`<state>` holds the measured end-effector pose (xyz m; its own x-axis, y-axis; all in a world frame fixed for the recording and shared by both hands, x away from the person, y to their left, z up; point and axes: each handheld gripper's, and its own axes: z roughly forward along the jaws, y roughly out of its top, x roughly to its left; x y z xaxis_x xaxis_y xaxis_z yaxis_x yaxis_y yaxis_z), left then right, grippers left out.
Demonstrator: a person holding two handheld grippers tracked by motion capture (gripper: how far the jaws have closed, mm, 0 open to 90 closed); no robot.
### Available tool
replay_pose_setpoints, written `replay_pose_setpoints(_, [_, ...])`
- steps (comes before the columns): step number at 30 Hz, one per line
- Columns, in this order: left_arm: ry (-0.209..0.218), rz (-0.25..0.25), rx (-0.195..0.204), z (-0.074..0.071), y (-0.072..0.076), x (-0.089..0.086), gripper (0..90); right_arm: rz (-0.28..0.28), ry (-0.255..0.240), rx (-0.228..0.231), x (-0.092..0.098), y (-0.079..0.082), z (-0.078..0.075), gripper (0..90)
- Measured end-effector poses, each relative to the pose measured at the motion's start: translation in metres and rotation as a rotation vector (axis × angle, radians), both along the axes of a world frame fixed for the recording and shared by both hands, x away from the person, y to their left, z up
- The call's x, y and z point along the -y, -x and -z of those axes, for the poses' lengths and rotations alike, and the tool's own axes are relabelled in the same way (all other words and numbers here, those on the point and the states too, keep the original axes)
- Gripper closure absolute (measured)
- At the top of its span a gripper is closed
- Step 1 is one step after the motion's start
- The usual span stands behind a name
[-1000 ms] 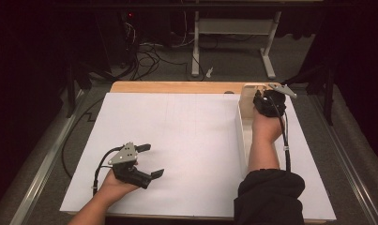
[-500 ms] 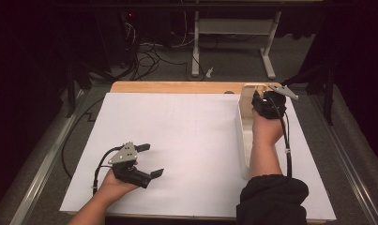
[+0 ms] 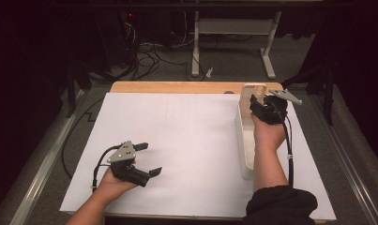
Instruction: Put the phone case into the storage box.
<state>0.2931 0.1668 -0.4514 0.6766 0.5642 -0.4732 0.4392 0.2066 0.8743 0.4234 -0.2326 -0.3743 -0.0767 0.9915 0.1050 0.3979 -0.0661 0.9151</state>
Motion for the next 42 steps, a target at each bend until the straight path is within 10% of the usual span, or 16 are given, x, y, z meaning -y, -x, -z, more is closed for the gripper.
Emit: replay_pose_setpoints(42, [0.040,-0.114,-0.015,-0.015,0.000,-0.035,0.2,-0.301,0.038,0.090,0.018,0.099,-0.011,0.1])
